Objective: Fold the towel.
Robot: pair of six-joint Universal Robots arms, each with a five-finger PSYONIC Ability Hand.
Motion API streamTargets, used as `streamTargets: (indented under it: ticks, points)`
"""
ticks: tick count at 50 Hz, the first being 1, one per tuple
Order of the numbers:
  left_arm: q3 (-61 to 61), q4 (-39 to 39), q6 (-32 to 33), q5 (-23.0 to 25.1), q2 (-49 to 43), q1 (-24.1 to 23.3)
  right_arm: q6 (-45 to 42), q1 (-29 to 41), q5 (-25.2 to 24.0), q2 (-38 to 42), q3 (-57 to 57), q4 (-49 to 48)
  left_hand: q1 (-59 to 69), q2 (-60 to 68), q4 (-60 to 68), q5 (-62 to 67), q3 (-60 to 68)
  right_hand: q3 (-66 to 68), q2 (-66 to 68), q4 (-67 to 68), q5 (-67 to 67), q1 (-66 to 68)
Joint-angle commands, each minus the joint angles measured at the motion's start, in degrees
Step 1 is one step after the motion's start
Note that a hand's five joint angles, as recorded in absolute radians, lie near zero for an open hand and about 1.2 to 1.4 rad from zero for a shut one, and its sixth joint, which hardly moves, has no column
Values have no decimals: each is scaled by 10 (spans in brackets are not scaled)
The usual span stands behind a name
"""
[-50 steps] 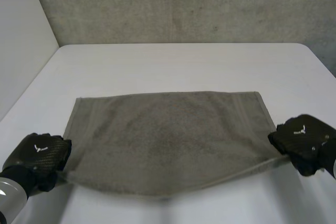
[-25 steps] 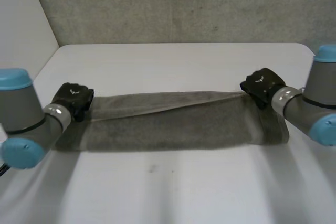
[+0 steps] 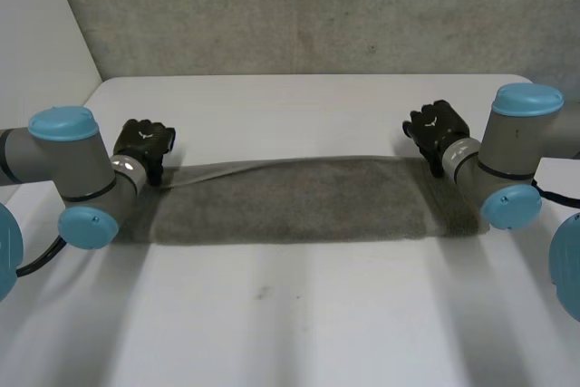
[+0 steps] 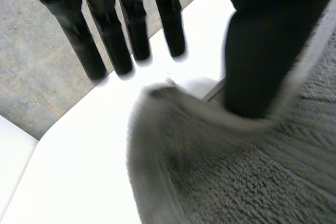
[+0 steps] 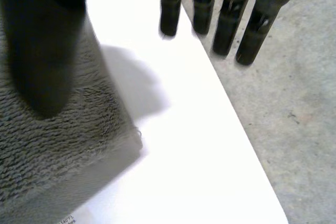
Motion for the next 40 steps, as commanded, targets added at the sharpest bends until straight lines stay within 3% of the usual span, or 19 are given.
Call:
streamTargets:
  ticks: [1,7,12,17,22,28,40]
  points:
    - [-6,1,-32,-1,23,-5,15,6,24,-43,-10,0,-214,-198,-202,-193,-207,-105,-96,-111,-84,-105]
    - [-28,0,-53,-2,77,-4,86,4,26,-115,7,2,-214,-198,-202,-193,-207,-105,-96,-111,-84,-105]
    - [-113,3,-73,-1,187,-2,147,-2,25,-195,65,2,-214,-198,-202,-193,-207,-105,-96,-111,-84,-105]
    - [-196,6,-78,1,274,-2,166,-2,27,-309,212,2,-214,-198,-202,-193,-207,-105,-96,-111,-84,-105]
    - [-272,7,-78,2,331,-5,166,-5,26,-369,335,2,-214,-198,-202,-193,-207,-105,-96,-111,-84,-105]
    - [-363,52,-85,0,372,-5,166,-35,17,-398,462,-8,-214,-198,-202,-193,-207,-105,-96,-111,-84,-105]
    - [-434,101,-174,-1,373,0,165,-74,-1,-346,544,-120,-214,-198,-202,-193,-207,-13,-5,-19,8,-13]
